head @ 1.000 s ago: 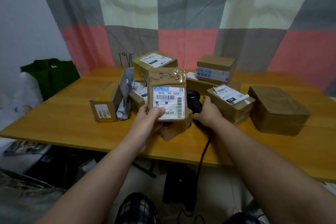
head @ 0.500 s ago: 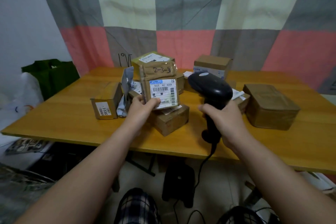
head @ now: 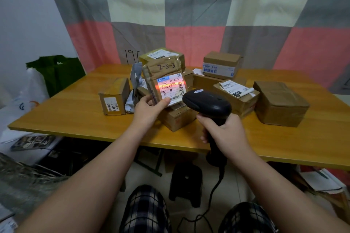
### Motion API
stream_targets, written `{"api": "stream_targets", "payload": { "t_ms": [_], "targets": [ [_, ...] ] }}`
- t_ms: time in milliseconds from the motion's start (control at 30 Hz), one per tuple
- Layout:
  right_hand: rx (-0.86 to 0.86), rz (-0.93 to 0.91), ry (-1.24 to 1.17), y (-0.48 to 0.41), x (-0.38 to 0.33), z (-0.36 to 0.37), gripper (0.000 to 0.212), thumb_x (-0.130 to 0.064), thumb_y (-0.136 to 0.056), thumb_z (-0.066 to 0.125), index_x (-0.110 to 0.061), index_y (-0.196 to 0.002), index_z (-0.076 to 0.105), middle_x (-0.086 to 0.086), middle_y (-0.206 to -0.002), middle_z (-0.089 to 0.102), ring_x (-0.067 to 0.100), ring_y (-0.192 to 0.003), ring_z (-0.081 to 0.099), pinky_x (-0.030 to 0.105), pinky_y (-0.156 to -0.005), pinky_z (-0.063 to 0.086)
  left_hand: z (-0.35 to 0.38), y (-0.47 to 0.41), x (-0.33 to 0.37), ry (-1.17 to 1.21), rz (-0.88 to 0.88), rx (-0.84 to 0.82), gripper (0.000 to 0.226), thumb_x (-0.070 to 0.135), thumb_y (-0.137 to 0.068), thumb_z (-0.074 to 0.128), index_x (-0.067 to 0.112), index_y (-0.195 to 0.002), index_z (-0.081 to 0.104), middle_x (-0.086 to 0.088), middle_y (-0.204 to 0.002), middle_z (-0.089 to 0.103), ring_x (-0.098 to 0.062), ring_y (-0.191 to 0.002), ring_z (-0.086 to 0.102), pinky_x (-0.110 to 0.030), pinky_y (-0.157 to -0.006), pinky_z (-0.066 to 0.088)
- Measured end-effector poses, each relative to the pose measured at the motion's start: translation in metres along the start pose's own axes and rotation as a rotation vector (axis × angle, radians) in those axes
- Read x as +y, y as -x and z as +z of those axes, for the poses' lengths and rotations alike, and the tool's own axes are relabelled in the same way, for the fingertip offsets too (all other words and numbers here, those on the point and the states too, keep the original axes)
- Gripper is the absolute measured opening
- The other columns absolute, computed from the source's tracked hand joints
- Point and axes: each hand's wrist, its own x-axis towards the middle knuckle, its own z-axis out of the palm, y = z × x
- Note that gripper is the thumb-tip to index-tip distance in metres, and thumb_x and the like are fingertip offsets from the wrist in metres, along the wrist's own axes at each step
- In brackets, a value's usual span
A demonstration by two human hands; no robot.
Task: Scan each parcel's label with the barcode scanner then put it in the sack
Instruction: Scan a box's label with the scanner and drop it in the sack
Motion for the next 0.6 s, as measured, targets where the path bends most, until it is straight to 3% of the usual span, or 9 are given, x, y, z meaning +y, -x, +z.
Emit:
{"api": "stream_targets", "payload": {
  "t_ms": [233,367,467,600],
  "targets": [
    [-0.003,-0.01,0.007,-0.002,0.003,0.001,0.005,-0.021,-0.086,0.069,-0.018,-0.083,0.066,-0.001,-0.052,0.062,0.018,-0.052,0.065,0.03,-0.054,0.054,0.002,-0.002,0.001,-0.021,0.042,0.003,0.065,0.037,-0.082,0.073,0.009,-0.135,0.048,-0.002,-0.123,0.064,-0.008,-0.103,0.061,-0.009,-0.072,0.045],
    [-0.05,-0.032,-0.043,-0.002,0.002,0.006,0.006,-0.018,-0.086,0.069,-0.014,-0.082,0.067,0.003,-0.055,0.062,0.019,-0.053,0.063,0.032,-0.055,0.053,-0.004,0.009,0.011,0.051,0.071,0.014,0.056,0.029,-0.084,0.072,0.007,-0.132,0.05,0.002,-0.115,0.067,0.007,-0.088,0.063,-0.005,-0.064,0.048],
    [-0.122,-0.077,-0.099,0.0,-0.004,0.025,0.004,-0.01,-0.085,0.07,-0.013,-0.083,0.067,0.004,-0.055,0.062,0.02,-0.052,0.061,0.034,-0.053,0.053,-0.023,0.031,0.015,0.142,0.092,0.071,0.046,0.018,-0.086,0.069,0.008,-0.127,0.051,0.011,-0.099,0.066,0.013,-0.078,0.064,-0.006,-0.067,0.048],
    [-0.289,-0.124,-0.137,0.009,-0.011,0.076,0.006,-0.005,-0.083,0.071,-0.007,-0.079,0.068,0.006,-0.053,0.061,0.019,-0.051,0.058,0.033,-0.053,0.05,-0.075,0.082,-0.016,0.192,0.044,0.235,0.07,0.023,-0.076,0.08,0.011,-0.134,0.043,0.007,-0.106,0.067,0.0,-0.091,0.067,-0.016,-0.08,0.052]
  ]
}}
